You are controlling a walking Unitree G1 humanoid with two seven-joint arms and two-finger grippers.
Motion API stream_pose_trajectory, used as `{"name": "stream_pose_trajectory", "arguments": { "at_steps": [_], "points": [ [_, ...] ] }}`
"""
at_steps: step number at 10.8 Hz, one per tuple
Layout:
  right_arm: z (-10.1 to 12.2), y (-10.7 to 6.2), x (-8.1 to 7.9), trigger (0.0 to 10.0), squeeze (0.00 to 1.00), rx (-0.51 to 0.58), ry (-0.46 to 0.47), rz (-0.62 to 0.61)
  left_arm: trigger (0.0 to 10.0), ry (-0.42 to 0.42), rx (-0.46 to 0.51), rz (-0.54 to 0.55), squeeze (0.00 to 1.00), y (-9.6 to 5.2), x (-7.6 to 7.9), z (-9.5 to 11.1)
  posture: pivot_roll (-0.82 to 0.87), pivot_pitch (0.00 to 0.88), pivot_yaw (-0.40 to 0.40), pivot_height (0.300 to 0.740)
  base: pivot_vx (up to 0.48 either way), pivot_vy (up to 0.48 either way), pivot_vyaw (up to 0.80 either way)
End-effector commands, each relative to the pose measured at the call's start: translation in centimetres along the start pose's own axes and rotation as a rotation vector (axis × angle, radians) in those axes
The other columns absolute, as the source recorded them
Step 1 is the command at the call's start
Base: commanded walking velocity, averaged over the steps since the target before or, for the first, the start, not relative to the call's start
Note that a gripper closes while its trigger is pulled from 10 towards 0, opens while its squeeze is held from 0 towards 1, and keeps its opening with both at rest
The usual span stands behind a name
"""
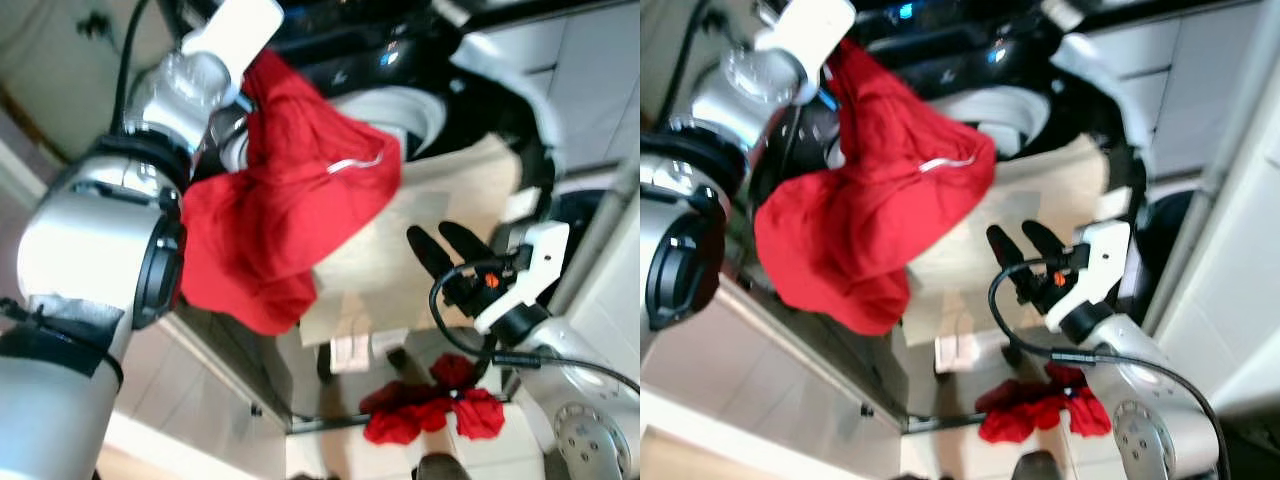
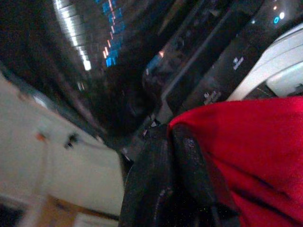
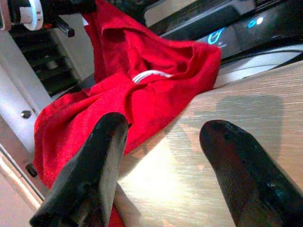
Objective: Clothes washing
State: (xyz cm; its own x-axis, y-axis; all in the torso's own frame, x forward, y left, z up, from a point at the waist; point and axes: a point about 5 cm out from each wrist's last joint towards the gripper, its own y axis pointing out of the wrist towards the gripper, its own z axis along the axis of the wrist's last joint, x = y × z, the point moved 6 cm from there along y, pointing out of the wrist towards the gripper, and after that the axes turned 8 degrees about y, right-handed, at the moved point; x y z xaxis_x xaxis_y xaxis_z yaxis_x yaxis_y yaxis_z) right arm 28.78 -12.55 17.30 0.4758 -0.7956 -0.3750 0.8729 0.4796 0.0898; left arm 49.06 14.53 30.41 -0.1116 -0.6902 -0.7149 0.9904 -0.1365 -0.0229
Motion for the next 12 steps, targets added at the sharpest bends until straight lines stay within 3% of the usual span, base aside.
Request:
{"name": "stream_pose_trajectory", "arguments": {
  "at_steps": [1,2,3,5,7,8,9,11,12],
  "points": [
    [-0.1,0.5,-0.8,10.0,0.29,0.001,0.002,0.031,10.0,-0.116,0.02,0.015,0.0,-0.1,-0.9,0.2,-0.33,0.0,0.228,0.74,0.0,0.0,0.0],
    [-0.1,0.5,-0.6,10.0,0.29,0.004,0.006,0.026,10.0,-0.206,0.057,0.024,0.0,-0.2,-1.3,0.9,-0.32,0.0,0.223,0.74,0.0,0.0,0.0],
    [-0.2,0.6,-0.5,10.0,0.29,0.001,0.005,0.026,10.0,-0.186,0.028,-0.03,0.0,-0.1,0.3,0.0,-0.32,0.0,0.217,0.74,0.0,0.0,0.0],
    [-0.2,1.2,-0.7,10.0,0.29,0.004,0.007,0.04,10.0,0.036,-0.129,-0.259,0.0,-0.6,6.8,-5.0,-0.32,0.0,0.225,0.74,0.0,0.0,0.0],
    [0.5,1.0,-1.1,10.0,0.29,0.035,0.01,0.043,10.0,0.08,-0.12,-0.293,0.0,-0.6,8.1,-4.9,-0.33,0.0,0.239,0.74,0.0,0.0,0.0],
    [2.3,0.7,-2.0,10.0,0.29,0.083,0.017,0.082,10.0,0.178,-0.083,-0.336,1.0,-0.6,9.0,-4.0,-0.34,0.0,0.245,0.74,0.0,0.0,0.0],
    [2.8,0.6,-2.2,10.0,0.29,0.093,0.016,0.097,10.0,0.239,-0.063,-0.329,1.0,-0.5,9.0,-3.3,-0.35,0.0,0.249,0.74,0.0,0.0,0.0],
    [3.1,0.4,-1.7,10.0,0.29,0.106,0.005,0.078,10.0,0.337,0.117,-0.237,1.0,0.1,7.4,2.1,-0.36,0.0,0.257,0.74,0.0,0.0,0.0],
    [2.7,0.3,-1.6,10.0,0.29,0.098,0.009,0.07,10.0,0.39,0.163,-0.202,1.0,0.1,6.7,3.4,-0.36,0.0,0.258,0.74,0.0,0.0,0.0]
  ]
}}
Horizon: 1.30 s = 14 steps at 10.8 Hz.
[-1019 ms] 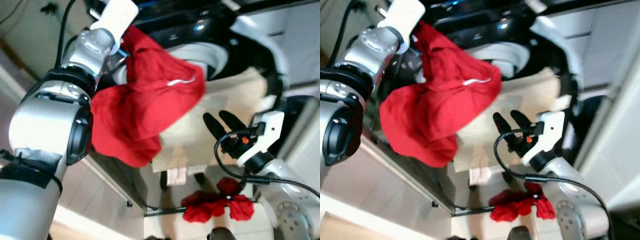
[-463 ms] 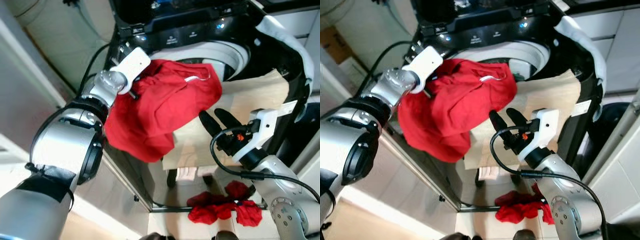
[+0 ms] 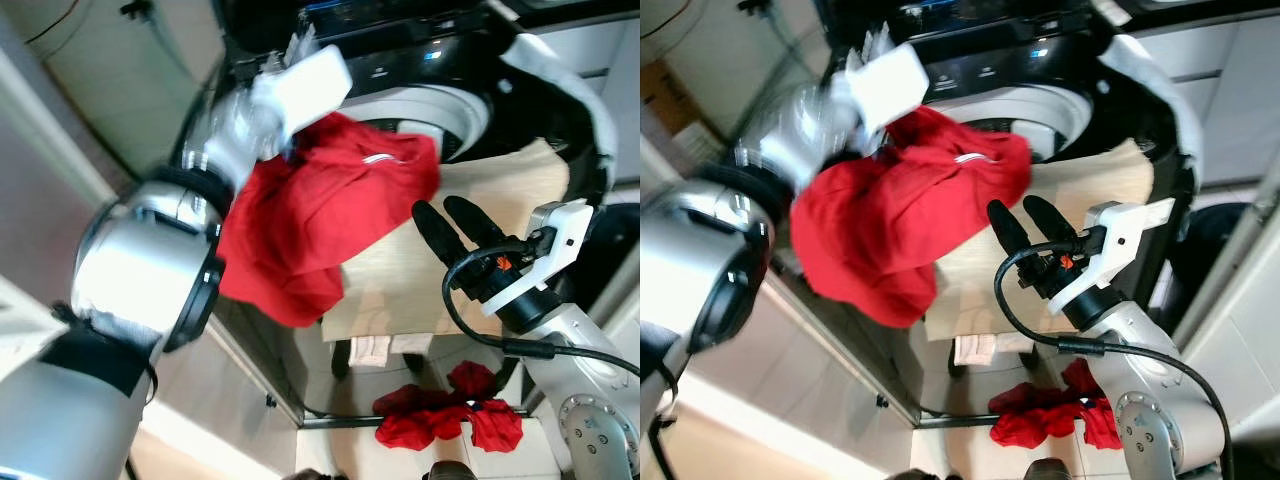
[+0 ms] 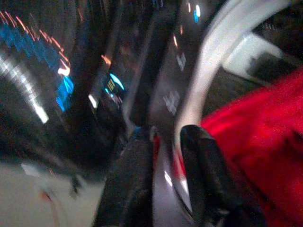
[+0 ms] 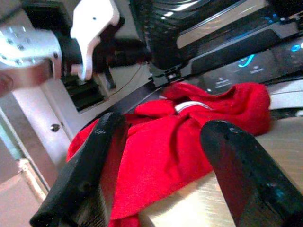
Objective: Clothes washing
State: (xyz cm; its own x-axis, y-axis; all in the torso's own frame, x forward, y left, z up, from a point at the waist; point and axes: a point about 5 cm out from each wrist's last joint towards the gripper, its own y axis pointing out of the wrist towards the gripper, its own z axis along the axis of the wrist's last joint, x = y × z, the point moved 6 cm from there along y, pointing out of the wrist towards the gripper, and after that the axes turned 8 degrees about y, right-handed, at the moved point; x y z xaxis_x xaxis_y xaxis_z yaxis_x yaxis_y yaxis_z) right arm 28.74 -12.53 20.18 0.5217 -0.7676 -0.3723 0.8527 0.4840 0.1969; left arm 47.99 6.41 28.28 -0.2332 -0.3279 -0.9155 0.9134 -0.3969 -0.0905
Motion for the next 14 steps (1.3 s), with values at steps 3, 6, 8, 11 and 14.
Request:
{"name": "stream_pose_trajectory", "arguments": {
  "at_steps": [3,6,8,11,14],
  "points": [
    [-0.6,0.1,-0.4,10.0,0.29,-0.015,0.02,0.011,10.0,0.243,0.077,0.111,1.0,-0.3,-2.6,2.1,-0.35,0.0,0.253,0.74,0.0,0.0,0.0],
    [-0.9,0.5,-0.4,10.0,0.29,-0.021,0.025,0.014,10.0,0.094,0.07,0.122,1.0,-0.3,-3.0,1.8,-0.33,0.0,0.251,0.74,0.0,0.0,0.0],
    [-0.8,0.7,-0.8,10.0,0.29,-0.016,0.027,0.031,10.0,-0.537,0.063,0.216,0.0,-1.2,-6.2,-0.4,-0.33,0.0,0.246,0.74,0.0,0.0,0.0],
    [-0.8,0.8,0.1,10.0,0.29,-0.026,0.003,0.023,10.0,-0.686,0.391,0.145,0.0,-2.7,-7.8,2.6,-0.27,0.0,0.211,0.74,0.0,0.0,0.0],
    [-1.2,2.4,0.2,10.0,0.29,-0.033,-0.062,0.041,10.0,-0.649,0.646,0.078,0.0,-7.6,-3.4,5.2,-0.21,0.0,0.164,0.74,0.0,0.0,0.0]
  ]
}}
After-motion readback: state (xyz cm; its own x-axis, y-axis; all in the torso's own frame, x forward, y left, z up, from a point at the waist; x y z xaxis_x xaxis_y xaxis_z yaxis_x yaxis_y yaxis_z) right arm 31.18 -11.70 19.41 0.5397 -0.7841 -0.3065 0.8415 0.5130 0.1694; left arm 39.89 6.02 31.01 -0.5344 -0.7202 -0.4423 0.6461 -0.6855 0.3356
